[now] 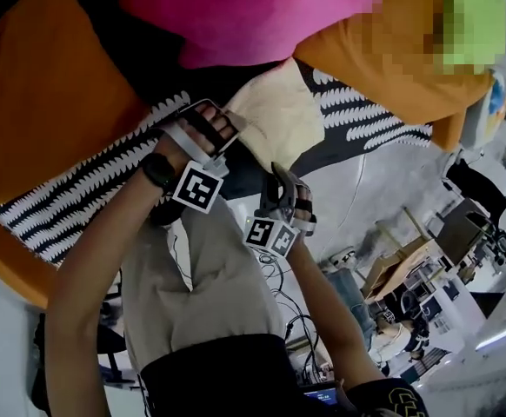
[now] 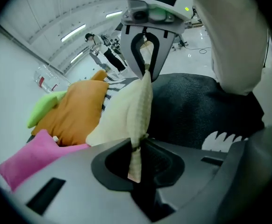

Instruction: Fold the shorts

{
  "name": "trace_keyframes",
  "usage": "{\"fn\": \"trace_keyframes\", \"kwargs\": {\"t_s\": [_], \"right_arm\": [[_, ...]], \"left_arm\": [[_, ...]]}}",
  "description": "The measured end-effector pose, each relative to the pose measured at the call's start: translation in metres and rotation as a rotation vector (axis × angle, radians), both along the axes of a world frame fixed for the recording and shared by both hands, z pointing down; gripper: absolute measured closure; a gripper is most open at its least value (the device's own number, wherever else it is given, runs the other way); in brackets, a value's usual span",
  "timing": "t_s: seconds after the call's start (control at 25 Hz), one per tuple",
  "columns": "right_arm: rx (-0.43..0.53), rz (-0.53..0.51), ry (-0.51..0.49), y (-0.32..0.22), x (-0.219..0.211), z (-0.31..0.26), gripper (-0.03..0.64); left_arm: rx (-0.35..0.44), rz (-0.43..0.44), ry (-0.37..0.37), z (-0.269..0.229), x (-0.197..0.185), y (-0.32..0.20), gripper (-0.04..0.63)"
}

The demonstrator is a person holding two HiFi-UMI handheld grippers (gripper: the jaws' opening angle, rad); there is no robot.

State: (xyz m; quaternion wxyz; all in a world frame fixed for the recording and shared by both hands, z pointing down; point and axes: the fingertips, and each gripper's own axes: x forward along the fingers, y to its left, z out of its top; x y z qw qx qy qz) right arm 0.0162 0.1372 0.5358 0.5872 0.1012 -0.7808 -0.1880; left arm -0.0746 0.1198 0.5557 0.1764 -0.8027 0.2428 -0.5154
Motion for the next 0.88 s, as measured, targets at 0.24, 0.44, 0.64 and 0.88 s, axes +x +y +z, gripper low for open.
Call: {"fn": "trace_keyframes", "kwargs": {"t_s": [0.24,0.44,0.64,0.88], "right_arm": [[-0.209,0.006,-0.051,0.037,0.004,0.018,0.569],[-0.415,0.076,-0.058,0.072,0.01,0.01,0.274],[-0.344,0.2,-0.16,0.075,0.023,-0.054,0.27],[-0.266,0.349,-0.284,0.082,0.045,-0.161,0.275]], "left_arm": [[-0.049,-0.009,0.015,0.007,0.0,0.037,0.524],[-0.119,-0.012,-0.017,-0.009,-0.019,0.07,0.37],[-0.123,-0.22,0.045,-0.064,-0.07,0.084,0.367],[-0.168,-0.327,0.077,-0.169,-0.094,0.116,0.368]]}}
